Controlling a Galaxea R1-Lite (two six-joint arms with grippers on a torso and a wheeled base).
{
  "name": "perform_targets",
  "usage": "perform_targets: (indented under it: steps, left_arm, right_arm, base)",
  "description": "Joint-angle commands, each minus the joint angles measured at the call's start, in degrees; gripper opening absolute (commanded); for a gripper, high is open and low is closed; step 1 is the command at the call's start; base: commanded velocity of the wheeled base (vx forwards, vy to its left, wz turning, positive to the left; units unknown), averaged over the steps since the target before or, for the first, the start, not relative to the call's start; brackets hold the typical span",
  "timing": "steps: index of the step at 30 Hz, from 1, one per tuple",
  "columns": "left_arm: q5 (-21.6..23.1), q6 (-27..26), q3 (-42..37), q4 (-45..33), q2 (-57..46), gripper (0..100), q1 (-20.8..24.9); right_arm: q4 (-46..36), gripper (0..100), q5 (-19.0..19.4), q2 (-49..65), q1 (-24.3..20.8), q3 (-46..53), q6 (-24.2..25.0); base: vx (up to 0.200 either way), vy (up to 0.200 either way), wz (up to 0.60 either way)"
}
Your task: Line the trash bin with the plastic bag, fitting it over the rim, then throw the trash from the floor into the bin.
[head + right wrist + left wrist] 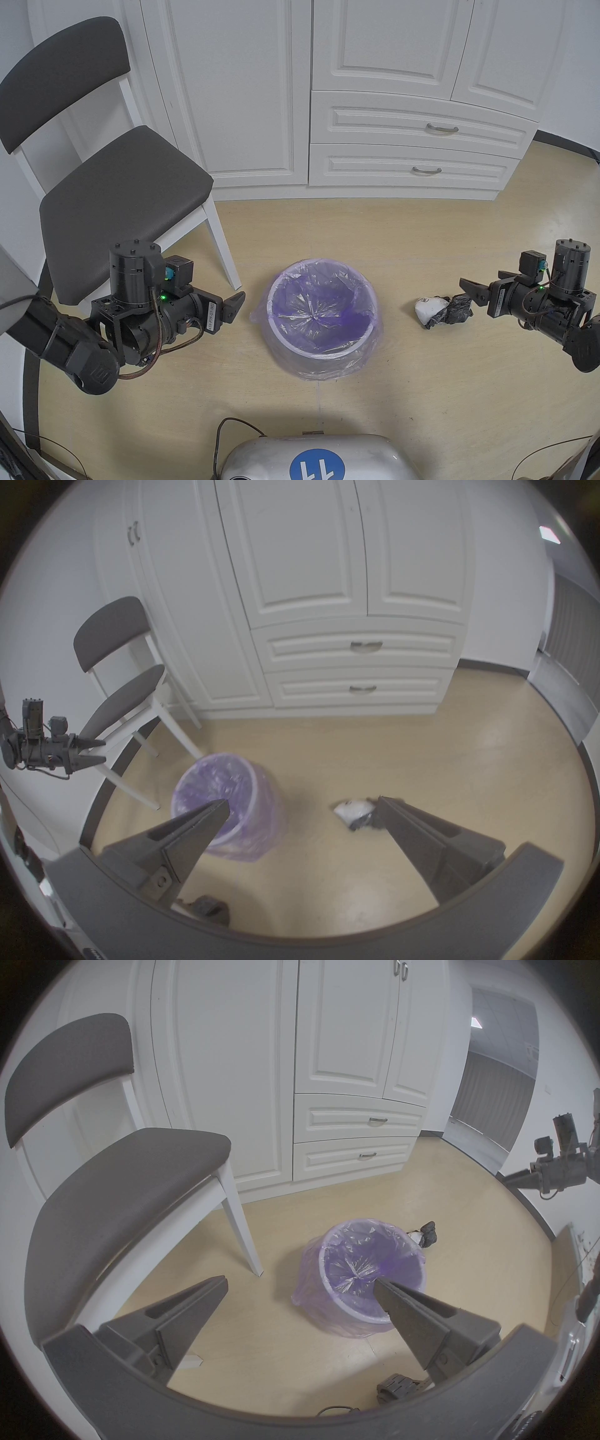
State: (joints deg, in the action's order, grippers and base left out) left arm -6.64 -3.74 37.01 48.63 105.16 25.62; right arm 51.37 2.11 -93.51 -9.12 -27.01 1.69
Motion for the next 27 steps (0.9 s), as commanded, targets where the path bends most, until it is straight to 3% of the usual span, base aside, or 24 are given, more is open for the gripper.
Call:
perform_targets:
  steps: [1,4,11,15,16,27]
  left_arm:
    - [-0.39,0.58,-2.73,-1.61,-6.72,100,0.22]
    - [-0.39,2.95,-3.44,-1.69,-8.92,100,0.22]
    - [-0.3,5.06,-5.81,-1.61,-11.82,100,0.22]
    - [-0.39,9.02,-6.07,-1.69,-14.45,100,0.74]
    - [-0.39,9.46,-6.16,-1.69,-14.89,100,0.83]
    - [-0.56,9.72,-11.52,-1.78,-21.31,100,1.27]
  right_arm:
    - [-12.0,100,0.09,7.03,-3.8,-4.63,3.32]
    - [-15.69,100,-0.18,7.64,-4.24,-5.68,4.19]
    - [-15.34,100,-0.97,7.38,-3.8,-5.15,2.52]
    - [-13.84,100,-7.29,10.28,-2.4,0.38,-11.71]
    - [-13.05,100,-7.91,10.98,-2.31,1.35,-12.77]
    - [-9.97,100,-8.52,7.56,-0.9,0.91,-11.98]
  base:
    - [0.0,0.0,0.0]
    - [0.0,0.0,0.0]
    - [0.0,0.0,0.0]
    - [0.0,0.0,0.0]
    - [0.0,0.0,0.0]
    - [0.0,0.0,0.0]
